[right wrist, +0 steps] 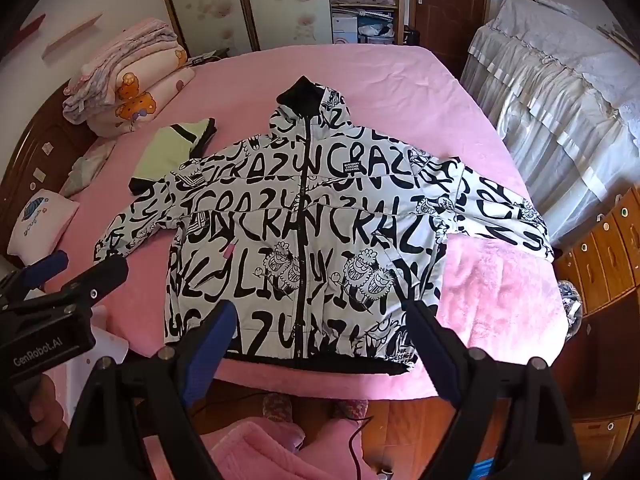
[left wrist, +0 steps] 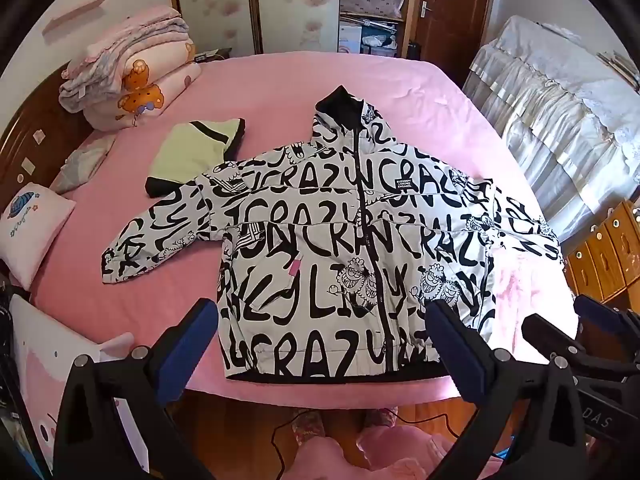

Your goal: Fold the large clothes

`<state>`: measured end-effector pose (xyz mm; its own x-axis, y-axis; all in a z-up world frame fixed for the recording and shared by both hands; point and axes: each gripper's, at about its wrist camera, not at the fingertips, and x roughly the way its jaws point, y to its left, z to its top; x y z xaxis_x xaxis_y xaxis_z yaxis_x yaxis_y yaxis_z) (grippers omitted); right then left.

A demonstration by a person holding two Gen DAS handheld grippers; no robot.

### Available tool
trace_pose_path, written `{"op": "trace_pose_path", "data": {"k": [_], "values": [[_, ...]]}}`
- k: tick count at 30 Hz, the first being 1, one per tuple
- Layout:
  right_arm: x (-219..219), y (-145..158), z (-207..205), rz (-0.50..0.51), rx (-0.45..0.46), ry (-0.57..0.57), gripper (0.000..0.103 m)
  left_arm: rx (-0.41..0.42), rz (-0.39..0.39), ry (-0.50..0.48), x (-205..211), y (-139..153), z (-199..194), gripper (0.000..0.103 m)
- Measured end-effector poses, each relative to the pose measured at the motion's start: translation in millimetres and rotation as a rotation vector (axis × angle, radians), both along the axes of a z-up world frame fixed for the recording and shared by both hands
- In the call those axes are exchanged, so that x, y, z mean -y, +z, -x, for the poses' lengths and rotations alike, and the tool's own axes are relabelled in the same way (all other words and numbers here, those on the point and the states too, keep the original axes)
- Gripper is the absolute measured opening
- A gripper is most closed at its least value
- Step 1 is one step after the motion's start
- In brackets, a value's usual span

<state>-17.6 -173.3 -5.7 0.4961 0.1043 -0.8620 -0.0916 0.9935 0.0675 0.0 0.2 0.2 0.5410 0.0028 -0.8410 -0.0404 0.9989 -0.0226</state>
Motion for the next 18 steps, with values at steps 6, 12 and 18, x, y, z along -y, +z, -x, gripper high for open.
{"op": "trace_pose_path", "data": {"k": [6, 12, 18], "values": [[0.8, 0.4, 0.1, -0.002, 0.004, 0.0, 0.087, 0.003, -0.008, 0.005, -0.3, -0.1, -0.6, 0.103], [1.3, -0.2, -0.1, -0.002, 0.004, 0.005, 0.087, 0.011, -0.008, -0.001, 0.3, 0.1, 0.0, 0.103], [1.7, 0.8, 0.4, -0.003, 0.002, -0.003, 0.087, 0.028, 0.002, 0.011, -1.9, 3.3, -2.2, 0.103]]}}
